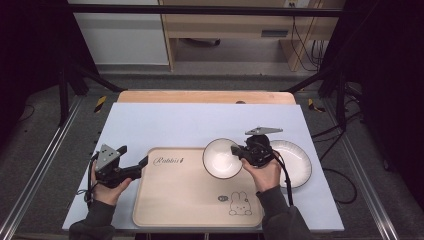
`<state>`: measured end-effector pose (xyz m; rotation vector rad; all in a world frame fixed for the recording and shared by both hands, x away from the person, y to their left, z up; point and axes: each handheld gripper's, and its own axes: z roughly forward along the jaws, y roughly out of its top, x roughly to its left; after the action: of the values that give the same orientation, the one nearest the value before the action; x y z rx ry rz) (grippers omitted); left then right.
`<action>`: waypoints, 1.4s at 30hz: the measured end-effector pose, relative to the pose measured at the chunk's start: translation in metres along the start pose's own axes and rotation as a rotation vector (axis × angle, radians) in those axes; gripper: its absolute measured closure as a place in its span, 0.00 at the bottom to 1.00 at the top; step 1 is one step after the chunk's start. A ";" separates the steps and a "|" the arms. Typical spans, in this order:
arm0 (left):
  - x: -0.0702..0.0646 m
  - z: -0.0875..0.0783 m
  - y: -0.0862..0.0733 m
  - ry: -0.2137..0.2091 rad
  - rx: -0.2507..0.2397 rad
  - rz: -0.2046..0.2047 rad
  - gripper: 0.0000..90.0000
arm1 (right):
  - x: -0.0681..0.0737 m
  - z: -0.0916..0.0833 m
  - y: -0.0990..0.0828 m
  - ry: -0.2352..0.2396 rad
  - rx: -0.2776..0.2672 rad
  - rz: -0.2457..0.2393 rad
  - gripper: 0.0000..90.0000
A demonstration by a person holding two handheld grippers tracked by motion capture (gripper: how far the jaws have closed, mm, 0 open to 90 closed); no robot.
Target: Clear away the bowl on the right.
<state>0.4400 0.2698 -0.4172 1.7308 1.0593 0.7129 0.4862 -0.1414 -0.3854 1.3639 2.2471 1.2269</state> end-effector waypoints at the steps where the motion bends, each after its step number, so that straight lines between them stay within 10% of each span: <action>1: 0.000 0.000 0.000 -0.001 0.000 -0.001 0.17 | 0.000 0.002 0.000 0.002 0.001 0.000 0.91; 42: 0.000 0.001 -0.001 -0.007 0.005 0.004 0.17 | 0.012 0.077 -0.003 0.030 0.100 0.038 0.91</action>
<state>0.4401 0.2693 -0.4179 1.7391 1.0543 0.7061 0.5226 -0.0908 -0.4328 1.4397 2.3418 1.1688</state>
